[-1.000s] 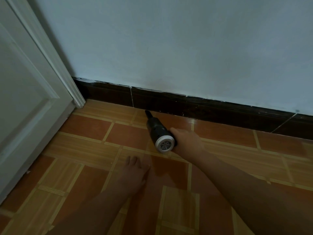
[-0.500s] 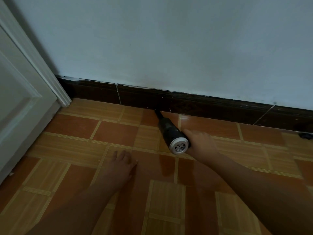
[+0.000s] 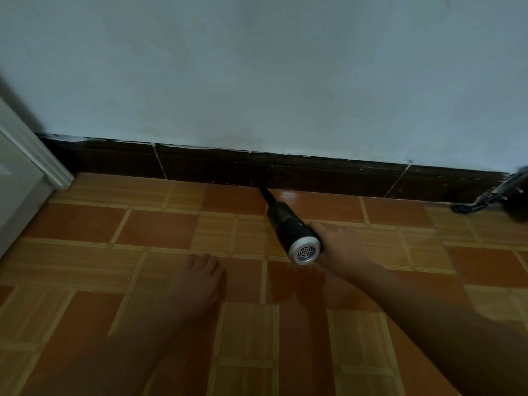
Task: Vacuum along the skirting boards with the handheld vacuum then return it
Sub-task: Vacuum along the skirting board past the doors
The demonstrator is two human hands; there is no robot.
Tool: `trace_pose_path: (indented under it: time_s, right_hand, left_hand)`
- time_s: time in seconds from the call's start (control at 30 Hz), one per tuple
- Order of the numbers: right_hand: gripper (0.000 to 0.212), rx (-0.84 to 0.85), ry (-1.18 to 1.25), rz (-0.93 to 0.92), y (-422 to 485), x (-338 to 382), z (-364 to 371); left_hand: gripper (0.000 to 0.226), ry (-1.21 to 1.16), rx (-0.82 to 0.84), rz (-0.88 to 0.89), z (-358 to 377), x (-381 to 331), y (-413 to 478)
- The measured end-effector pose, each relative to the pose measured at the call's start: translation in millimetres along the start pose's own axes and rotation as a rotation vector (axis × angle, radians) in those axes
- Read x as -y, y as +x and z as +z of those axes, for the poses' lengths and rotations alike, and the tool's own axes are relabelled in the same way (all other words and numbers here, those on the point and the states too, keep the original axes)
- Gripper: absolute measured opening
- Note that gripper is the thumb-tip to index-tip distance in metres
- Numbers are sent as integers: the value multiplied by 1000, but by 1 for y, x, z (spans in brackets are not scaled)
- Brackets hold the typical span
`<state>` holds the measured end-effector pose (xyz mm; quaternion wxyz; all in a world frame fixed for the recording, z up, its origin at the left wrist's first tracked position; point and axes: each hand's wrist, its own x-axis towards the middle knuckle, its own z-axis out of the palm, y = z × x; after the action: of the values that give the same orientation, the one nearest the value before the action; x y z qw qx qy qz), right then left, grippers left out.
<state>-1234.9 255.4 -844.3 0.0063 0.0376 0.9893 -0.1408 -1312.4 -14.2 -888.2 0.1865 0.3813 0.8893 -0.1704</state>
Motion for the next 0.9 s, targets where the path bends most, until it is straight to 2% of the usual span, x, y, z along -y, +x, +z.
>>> trace_pose_path:
  time_s: [0.33, 0.7, 0.8, 0.9]
  right_hand:
    - [36, -62, -12, 59, -32, -30, -14]
    - [33, -55, -2, 177, -58, -53, -26]
    - [37, -67, 76, 226, -59, -47, -32]
    - [39, -114, 330, 306, -59, -36, -38]
  left_hand:
    - [59, 31, -6, 98, -16, -27, 10]
    - [57, 15, -48, 146, -26, -41, 16]
    - [56, 0, -57, 135, -27, -40, 14]
    - [53, -42, -82, 107, -29, -36, 11]
